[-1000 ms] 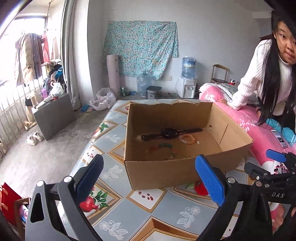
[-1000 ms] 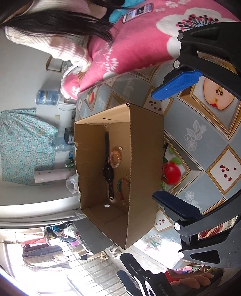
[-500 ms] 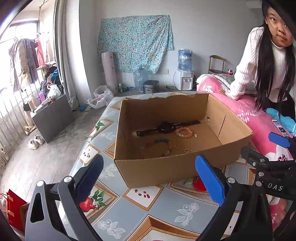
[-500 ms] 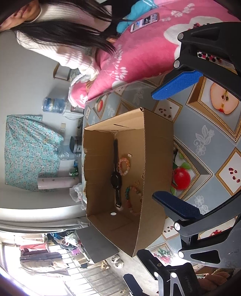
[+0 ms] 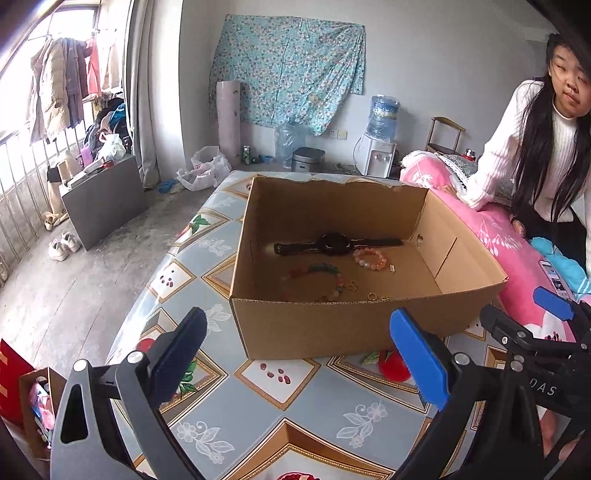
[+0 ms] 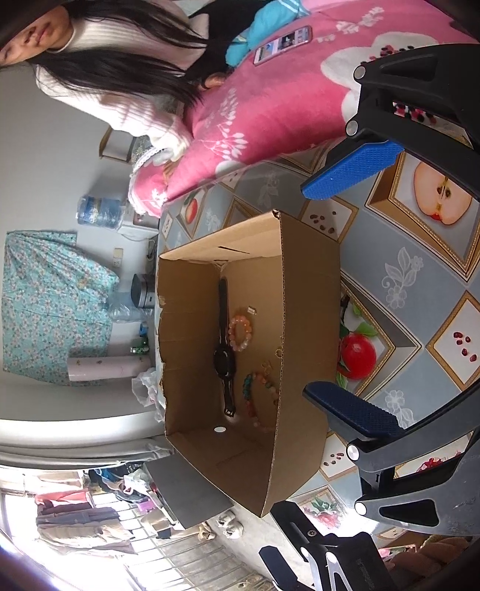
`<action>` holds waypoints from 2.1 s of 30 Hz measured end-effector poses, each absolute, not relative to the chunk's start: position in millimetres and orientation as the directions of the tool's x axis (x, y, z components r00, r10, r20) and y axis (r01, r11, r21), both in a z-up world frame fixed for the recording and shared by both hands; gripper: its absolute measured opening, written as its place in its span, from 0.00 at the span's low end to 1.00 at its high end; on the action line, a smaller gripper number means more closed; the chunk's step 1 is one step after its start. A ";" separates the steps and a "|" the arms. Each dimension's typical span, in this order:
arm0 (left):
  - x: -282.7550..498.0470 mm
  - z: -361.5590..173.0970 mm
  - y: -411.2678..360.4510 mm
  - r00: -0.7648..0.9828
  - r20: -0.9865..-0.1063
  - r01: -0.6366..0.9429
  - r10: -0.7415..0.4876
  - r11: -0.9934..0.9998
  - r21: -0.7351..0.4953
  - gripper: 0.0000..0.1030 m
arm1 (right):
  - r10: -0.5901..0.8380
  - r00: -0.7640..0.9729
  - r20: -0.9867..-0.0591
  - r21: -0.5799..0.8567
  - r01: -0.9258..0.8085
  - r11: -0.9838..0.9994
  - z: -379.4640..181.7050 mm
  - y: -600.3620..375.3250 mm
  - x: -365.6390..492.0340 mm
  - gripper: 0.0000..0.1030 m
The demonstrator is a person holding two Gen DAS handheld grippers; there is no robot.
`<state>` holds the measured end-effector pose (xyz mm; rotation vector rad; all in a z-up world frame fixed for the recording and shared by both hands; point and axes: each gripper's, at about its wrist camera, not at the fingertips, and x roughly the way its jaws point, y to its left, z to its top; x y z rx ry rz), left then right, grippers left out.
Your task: Organize jewelry
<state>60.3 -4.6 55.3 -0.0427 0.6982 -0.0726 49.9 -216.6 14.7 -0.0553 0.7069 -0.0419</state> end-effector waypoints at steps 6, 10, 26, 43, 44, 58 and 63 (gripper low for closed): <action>59.2 50.4 2.3 0.743 -0.663 0.020 -0.092 0.993 -0.115 0.95 | -0.034 0.741 -0.670 -0.048 0.003 0.999 12.8 -216.9 54.6 0.92; 58.7 49.4 4.8 0.737 -0.670 0.010 -0.087 0.993 -0.117 0.95 | -0.032 0.740 -0.672 -0.042 0.005 0.999 10.6 -216.5 54.9 0.92; 68.9 44.2 4.8 0.695 -0.713 0.019 -0.090 0.994 -0.108 0.95 | -0.046 0.728 -0.684 -0.036 0.029 0.999 5.7 -220.0 57.2 0.92; 61.9 40.7 7.2 0.700 -0.710 0.009 -0.073 0.996 -0.093 0.95 | -0.038 0.721 -0.692 -0.046 0.009 0.999 6.4 -214.0 56.8 0.92; 62.0 40.7 7.5 0.699 -0.711 0.007 -0.071 0.996 -0.092 0.95 | -0.034 0.720 -0.694 -0.038 0.011 0.999 6.0 -214.1 56.8 0.92; 65.0 37.2 10.2 0.667 -0.743 -0.014 -0.049 0.997 -0.079 0.95 | -0.027 0.711 -0.703 -0.030 0.009 1.000 7.8 -211.0 58.4 0.92; 69.4 31.5 6.5 0.631 -0.774 0.000 -0.046 0.998 -0.059 0.95 | -0.042 0.701 -0.712 -0.042 0.017 0.999 8.1 -206.6 58.2 0.92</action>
